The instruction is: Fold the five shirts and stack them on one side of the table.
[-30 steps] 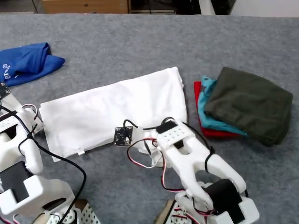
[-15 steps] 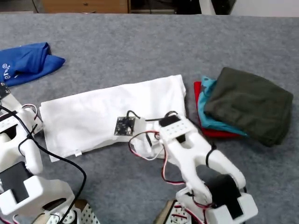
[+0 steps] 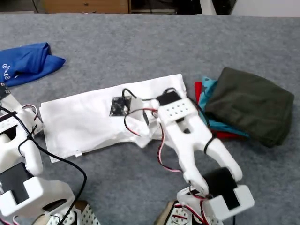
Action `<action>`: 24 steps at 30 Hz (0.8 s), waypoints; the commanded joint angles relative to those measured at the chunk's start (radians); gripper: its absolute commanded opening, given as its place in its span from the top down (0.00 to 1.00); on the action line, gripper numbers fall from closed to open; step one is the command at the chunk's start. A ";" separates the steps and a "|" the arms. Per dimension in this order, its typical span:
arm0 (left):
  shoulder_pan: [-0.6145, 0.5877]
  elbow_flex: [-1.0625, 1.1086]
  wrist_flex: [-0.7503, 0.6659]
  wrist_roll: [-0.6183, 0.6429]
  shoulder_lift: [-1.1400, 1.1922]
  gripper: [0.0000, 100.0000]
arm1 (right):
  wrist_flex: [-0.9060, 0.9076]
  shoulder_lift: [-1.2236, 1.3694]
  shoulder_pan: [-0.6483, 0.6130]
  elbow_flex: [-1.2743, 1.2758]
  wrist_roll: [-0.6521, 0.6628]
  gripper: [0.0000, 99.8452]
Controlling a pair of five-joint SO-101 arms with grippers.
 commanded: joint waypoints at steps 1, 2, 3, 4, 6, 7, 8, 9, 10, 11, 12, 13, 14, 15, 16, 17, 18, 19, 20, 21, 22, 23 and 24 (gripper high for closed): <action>0.002 -0.043 -0.003 -0.005 -0.004 0.98 | 0.020 0.074 0.021 -0.125 0.046 1.00; 0.002 -0.043 -0.003 -0.005 -0.004 0.98 | 0.021 0.102 0.021 -0.150 0.052 1.00; 0.002 -0.043 -0.003 -0.005 -0.004 0.98 | 0.026 0.127 0.021 -0.176 0.057 1.00; 0.002 -0.043 -0.003 -0.005 -0.004 0.98 | 0.031 0.147 0.021 -0.200 0.058 1.00; 0.002 -0.043 -0.003 -0.005 -0.004 0.98 | 0.048 0.180 0.021 -0.249 0.084 1.00; 0.002 -0.043 -0.003 -0.005 -0.004 0.98 | 0.055 0.194 0.021 -0.275 0.095 1.00; 0.002 -0.041 -0.003 -0.005 -0.004 0.98 | 0.064 0.206 0.021 -0.297 0.103 1.00; 0.002 -0.041 -0.003 -0.005 -0.004 0.98 | 0.071 0.217 0.021 -0.318 0.112 1.00; 0.002 -0.041 -0.003 -0.005 -0.004 0.98 | 0.078 0.228 0.021 -0.335 0.123 1.00; 0.002 -0.041 -0.003 -0.005 -0.004 0.98 | 0.089 0.237 0.021 -0.349 0.133 1.00; 0.002 -0.041 -0.003 -0.005 -0.004 0.98 | 0.097 0.249 0.021 -0.363 0.143 1.00; 0.002 -0.041 -0.003 -0.005 -0.004 0.98 | 0.104 0.262 0.021 -0.374 0.158 0.99; 0.002 -0.041 -0.003 -0.005 -0.004 0.98 | 0.109 0.274 0.021 -0.383 0.186 0.99; 0.002 -0.041 -0.003 -0.005 -0.004 0.98 | 0.110 0.286 0.022 -0.390 0.206 0.99; 0.000 -0.041 -0.003 -0.005 -0.004 0.98 | 0.110 0.294 0.022 -0.398 0.219 0.99; 0.000 -0.041 -0.003 -0.005 -0.004 0.98 | 0.110 0.303 0.022 -0.409 0.226 0.99; 0.000 -0.041 -0.003 -0.005 -0.004 0.98 | 0.110 0.309 0.022 -0.423 0.229 0.99; 0.000 -0.041 -0.003 -0.005 -0.004 0.98 | 0.110 0.315 0.022 -0.437 0.241 0.99; 0.000 -0.041 -0.003 -0.005 -0.004 0.98 | 0.110 0.318 0.022 -0.450 0.253 0.99; 0.000 -0.041 -0.003 -0.005 -0.004 0.98 | 0.110 0.321 0.022 -0.466 0.261 0.99; 0.000 -0.041 -0.003 -0.005 -0.004 0.98 | 0.110 0.326 0.022 -0.479 0.264 0.99; 0.000 -0.041 -0.003 -0.005 -0.004 0.98 | 0.110 0.329 0.022 -0.495 0.270 0.99; 0.000 -0.041 -0.003 -0.005 -0.004 0.98 | 0.110 0.334 0.022 -0.507 0.275 0.99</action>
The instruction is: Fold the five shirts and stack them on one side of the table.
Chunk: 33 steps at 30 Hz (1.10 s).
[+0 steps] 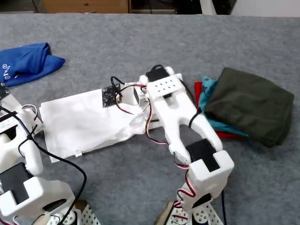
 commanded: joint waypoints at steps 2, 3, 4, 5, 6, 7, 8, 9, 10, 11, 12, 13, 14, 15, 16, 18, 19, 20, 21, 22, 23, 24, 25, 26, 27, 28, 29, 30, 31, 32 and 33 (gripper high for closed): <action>0.000 -0.041 -0.003 -0.005 -0.004 0.98 | 0.008 0.013 0.022 -0.101 0.020 0.99; 0.000 -0.041 -0.003 -0.005 -0.004 0.98 | 0.008 0.021 0.022 -0.113 0.020 0.99; 0.000 -0.041 -0.003 -0.005 -0.004 0.98 | 0.008 0.030 0.022 -0.124 0.020 0.99; 0.000 -0.041 -0.003 -0.005 -0.004 0.98 | 0.008 0.039 0.022 -0.136 0.020 0.98; 0.000 -0.043 -0.003 -0.005 -0.004 0.98 | 0.008 0.048 0.021 -0.150 0.020 0.96; 0.000 -0.043 -0.003 -0.005 -0.002 0.98 | 0.008 0.058 0.021 -0.162 0.020 0.93; 0.000 -0.043 -0.003 -0.005 -0.002 0.98 | 0.005 0.067 0.021 -0.173 0.020 0.90; 0.000 -0.043 -0.003 -0.005 -0.002 0.98 | 0.005 0.077 0.021 -0.186 0.020 0.87; 0.000 -0.043 -0.003 -0.005 -0.002 0.98 | 0.003 0.085 0.021 -0.197 0.020 0.84; 0.000 -0.043 -0.003 -0.005 -0.002 0.98 | 0.003 0.091 0.021 -0.208 0.020 0.81; 0.000 -0.043 -0.003 -0.005 -0.002 0.98 | 0.003 0.094 0.021 -0.220 0.020 0.79; 0.000 -0.043 -0.003 -0.005 -0.002 0.98 | 0.003 0.096 0.021 -0.232 0.020 0.78; 0.000 -0.043 -0.003 -0.005 -0.002 0.98 | 0.003 0.096 0.022 -0.246 0.020 0.77; 0.000 -0.043 -0.003 -0.005 -0.002 0.98 | 0.005 0.096 0.022 -0.260 0.020 0.76; 0.000 -0.043 -0.003 -0.006 -0.002 0.98 | 0.011 0.096 0.025 -0.277 0.020 0.76; 0.000 -0.043 -0.003 -0.006 -0.002 0.98 | 0.061 0.094 0.031 -0.321 0.020 0.77; 0.000 -0.043 -0.003 -0.006 -0.002 0.98 | 0.109 0.094 0.033 -0.349 0.020 0.77; 0.000 -0.043 -0.003 -0.006 -0.002 0.98 | 0.160 0.094 0.035 -0.377 0.020 0.77; 0.000 -0.043 -0.003 -0.006 -0.002 0.98 | 0.209 0.094 0.038 -0.404 0.020 0.77; 0.000 -0.043 -0.003 -0.006 -0.002 0.98 | 0.258 0.094 0.039 -0.432 0.020 0.77; 0.000 -0.043 -0.003 -0.006 -0.002 0.98 | 0.308 0.094 0.044 -0.455 0.018 0.79; 0.000 -0.043 -0.003 -0.006 -0.002 0.98 | 0.356 0.094 0.048 -0.476 0.017 0.83; 0.000 -0.043 -0.003 -0.006 -0.002 0.98 | 0.396 0.094 0.051 -0.490 0.015 0.88; 0.000 -0.043 -0.003 -0.006 -0.002 0.98 | 0.427 0.094 0.051 -0.499 0.012 0.94; 0.000 -0.041 -0.003 -0.006 -0.002 0.98 | 0.448 0.094 0.051 -0.499 0.006 1.00; 0.000 -0.041 -0.003 -0.006 -0.002 0.98 | 0.456 0.094 0.051 -0.493 -0.014 0.99; 0.000 -0.040 -0.003 -0.006 -0.002 0.98 | 0.456 0.094 0.048 -0.478 -0.040 0.97; 0.000 -0.038 -0.003 -0.005 -0.002 0.98 | 0.456 0.094 0.045 -0.455 -0.055 0.97; 0.000 -0.038 -0.003 -0.005 -0.002 0.98 | 0.454 0.094 0.036 -0.427 -0.068 0.99; 0.000 -0.038 -0.003 -0.005 -0.002 0.98 | 0.454 0.094 0.019 -0.397 -0.080 1.00; 0.000 -0.038 -0.003 -0.005 -0.004 0.98 | 0.454 0.094 0.004 -0.364 -0.098 0.99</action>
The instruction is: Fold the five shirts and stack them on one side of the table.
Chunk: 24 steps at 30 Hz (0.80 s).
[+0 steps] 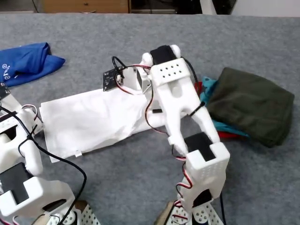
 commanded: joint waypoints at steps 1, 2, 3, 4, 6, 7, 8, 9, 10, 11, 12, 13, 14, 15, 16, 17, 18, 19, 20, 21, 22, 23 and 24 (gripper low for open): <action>0.000 -0.037 -0.003 -0.005 -0.005 0.98 | 0.012 -0.007 -0.048 0.077 -0.061 0.99; -0.002 -0.037 -0.003 -0.005 -0.007 0.98 | -0.008 -0.007 -0.068 0.108 -0.077 1.00; -0.002 -0.037 -0.003 -0.005 -0.008 0.98 | -0.040 -0.007 -0.087 0.136 -0.095 1.00; -0.003 -0.037 -0.003 -0.005 -0.008 0.98 | -0.074 -0.005 -0.104 0.159 -0.112 1.00; -0.005 -0.037 -0.003 -0.005 -0.008 0.98 | -0.146 0.001 -0.142 0.189 -0.130 1.00; -0.005 -0.037 -0.003 -0.005 -0.008 0.98 | -0.181 0.002 -0.160 0.203 -0.132 1.00; -0.005 -0.037 -0.003 -0.005 -0.008 0.98 | -0.218 0.004 -0.176 0.214 -0.132 1.00; -0.005 -0.037 -0.003 -0.005 -0.010 0.98 | -0.256 0.008 -0.189 0.220 -0.132 1.00; -0.005 -0.037 -0.003 -0.005 -0.010 0.98 | -0.287 0.021 -0.203 0.220 -0.132 1.00; -0.005 -0.037 -0.003 -0.005 -0.010 0.98 | -0.311 0.036 -0.213 0.216 -0.132 1.00; -0.005 -0.037 -0.003 -0.005 -0.010 0.98 | -0.333 0.056 -0.220 0.211 -0.132 1.00; -0.005 -0.037 -0.003 -0.005 -0.010 0.98 | -0.350 0.081 -0.225 0.202 -0.132 1.00; -0.006 -0.037 -0.003 -0.005 -0.010 0.98 | -0.365 0.108 -0.225 0.189 -0.132 1.00; -0.006 -0.037 -0.002 -0.005 -0.010 0.98 | -0.376 0.140 -0.225 0.173 -0.132 1.00; -0.006 -0.037 -0.002 -0.005 -0.010 0.98 | -0.384 0.174 -0.223 0.153 -0.132 1.00; -0.006 -0.037 -0.002 -0.005 -0.010 0.98 | -0.385 0.202 -0.222 0.127 -0.132 1.00; -0.006 -0.037 -0.002 -0.005 -0.010 0.98 | -0.377 0.228 -0.220 0.101 -0.132 1.00; -0.006 -0.038 0.000 -0.005 -0.010 0.98 | -0.368 0.242 -0.220 0.076 -0.140 1.00; -0.006 -0.038 0.000 -0.005 -0.010 0.98 | -0.351 0.243 -0.222 0.047 -0.158 1.00; -0.006 -0.038 0.000 -0.005 -0.010 0.98 | -0.333 0.243 -0.223 0.016 -0.172 1.00; -0.006 -0.038 0.000 -0.005 -0.010 0.98 | -0.310 0.243 -0.223 -0.016 -0.178 1.00; -0.005 -0.038 0.000 -0.005 -0.010 0.98 | -0.282 0.243 -0.223 -0.054 -0.178 1.00; -0.005 -0.038 0.000 -0.005 -0.010 0.98 | -0.253 0.245 -0.223 -0.094 -0.178 1.00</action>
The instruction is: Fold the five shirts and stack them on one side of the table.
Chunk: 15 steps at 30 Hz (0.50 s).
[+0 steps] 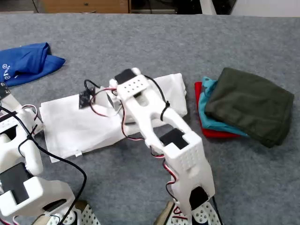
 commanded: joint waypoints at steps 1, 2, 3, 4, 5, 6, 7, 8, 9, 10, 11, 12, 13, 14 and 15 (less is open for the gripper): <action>-0.005 -0.038 0.000 -0.005 -0.010 0.98 | 0.091 -0.002 -0.008 -0.157 -0.017 1.00; -0.005 -0.038 0.000 -0.005 -0.010 0.98 | 0.112 -0.001 -0.007 -0.189 -0.015 1.00; -0.005 -0.038 0.000 -0.005 -0.010 0.98 | 0.129 0.002 -0.007 -0.213 -0.015 1.00; -0.005 -0.038 0.000 -0.005 -0.010 0.98 | 0.137 0.004 -0.007 -0.225 -0.015 1.00; -0.005 -0.038 0.000 -0.005 -0.010 0.98 | 0.133 0.004 -0.008 -0.226 -0.015 1.00; -0.006 -0.038 0.000 -0.005 -0.010 0.98 | 0.124 0.010 -0.008 -0.225 -0.015 1.00; -0.006 -0.038 0.002 -0.005 -0.010 0.98 | 0.107 0.024 -0.008 -0.219 -0.015 1.00; -0.006 -0.037 0.002 -0.005 -0.010 0.98 | 0.089 0.044 -0.008 -0.209 -0.017 1.00; -0.006 -0.037 0.002 -0.005 -0.010 0.98 | 0.072 0.070 -0.008 -0.205 -0.018 1.00; -0.008 -0.037 0.002 -0.005 -0.010 0.98 | 0.060 0.101 -0.007 -0.200 -0.020 1.00; -0.008 -0.037 0.002 -0.005 -0.010 0.98 | 0.041 0.136 0.001 -0.199 -0.020 1.00; -0.008 -0.037 0.002 -0.005 -0.010 0.98 | 0.025 0.174 0.007 -0.205 -0.023 1.00; -0.008 -0.037 0.002 -0.005 -0.010 0.98 | 0.006 0.206 0.012 -0.213 -0.037 1.00; -0.008 -0.037 0.002 -0.005 -0.010 0.98 | -0.014 0.236 0.021 -0.225 -0.054 1.00; -0.008 -0.037 0.002 -0.005 -0.010 0.98 | -0.020 0.254 0.025 -0.240 -0.074 1.00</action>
